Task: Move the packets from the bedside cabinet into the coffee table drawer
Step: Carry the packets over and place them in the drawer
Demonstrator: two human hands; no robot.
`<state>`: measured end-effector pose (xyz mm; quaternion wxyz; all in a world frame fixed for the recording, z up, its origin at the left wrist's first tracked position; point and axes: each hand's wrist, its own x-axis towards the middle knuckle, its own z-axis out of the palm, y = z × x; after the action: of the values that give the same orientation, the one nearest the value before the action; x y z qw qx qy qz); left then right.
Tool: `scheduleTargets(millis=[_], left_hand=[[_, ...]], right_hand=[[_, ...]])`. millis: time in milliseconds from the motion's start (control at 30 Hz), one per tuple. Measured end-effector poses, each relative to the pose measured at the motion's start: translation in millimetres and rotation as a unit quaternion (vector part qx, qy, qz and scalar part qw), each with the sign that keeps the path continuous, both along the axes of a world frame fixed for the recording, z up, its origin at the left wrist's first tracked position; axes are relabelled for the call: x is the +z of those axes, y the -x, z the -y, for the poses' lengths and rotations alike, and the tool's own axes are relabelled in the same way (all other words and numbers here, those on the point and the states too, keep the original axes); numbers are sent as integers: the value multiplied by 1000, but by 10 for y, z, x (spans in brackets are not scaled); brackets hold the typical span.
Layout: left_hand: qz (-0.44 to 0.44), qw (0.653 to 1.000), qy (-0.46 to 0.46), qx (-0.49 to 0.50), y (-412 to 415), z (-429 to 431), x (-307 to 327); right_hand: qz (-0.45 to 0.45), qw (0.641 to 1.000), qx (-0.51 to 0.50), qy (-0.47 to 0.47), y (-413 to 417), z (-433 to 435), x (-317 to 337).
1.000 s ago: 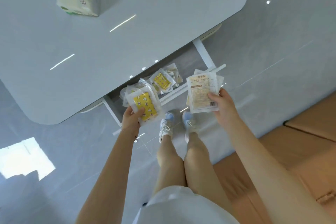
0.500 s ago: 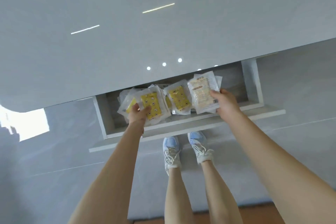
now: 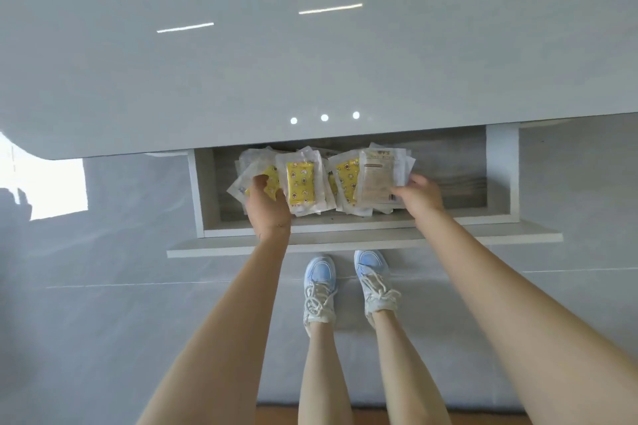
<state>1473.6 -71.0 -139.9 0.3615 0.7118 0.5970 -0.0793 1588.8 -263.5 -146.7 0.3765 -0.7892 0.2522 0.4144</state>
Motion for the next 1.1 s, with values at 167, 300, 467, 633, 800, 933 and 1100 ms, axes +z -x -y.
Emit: scheduleTargets(millis=[167,300,467,633,800,933,1100], left_hand=[[-40,981,-87,-167,179,52,607],[-118,950,-72,-281,323,166,1335],[-123,941,-62,-308,401,290,2279],[-121,936,-76,-321,644,309,3005],[-153,944,-61,-287,1177,204,3421],[-151,959,-48,-235,1692,35,3616],[-140,979,-35,-140,2371,-269,3711]], right_hand=[[109,964,236,61,146,108,781],[129,875,437,163,246,90,1535],[123,830,516,173,297,-163,2547],[158,781,578,176,424,-413,3292],[191,719,644,180,710,-642,3709],[205,663,698,178,1067,-936,3894],[228,579,765,164,1665,-1500,4056]])
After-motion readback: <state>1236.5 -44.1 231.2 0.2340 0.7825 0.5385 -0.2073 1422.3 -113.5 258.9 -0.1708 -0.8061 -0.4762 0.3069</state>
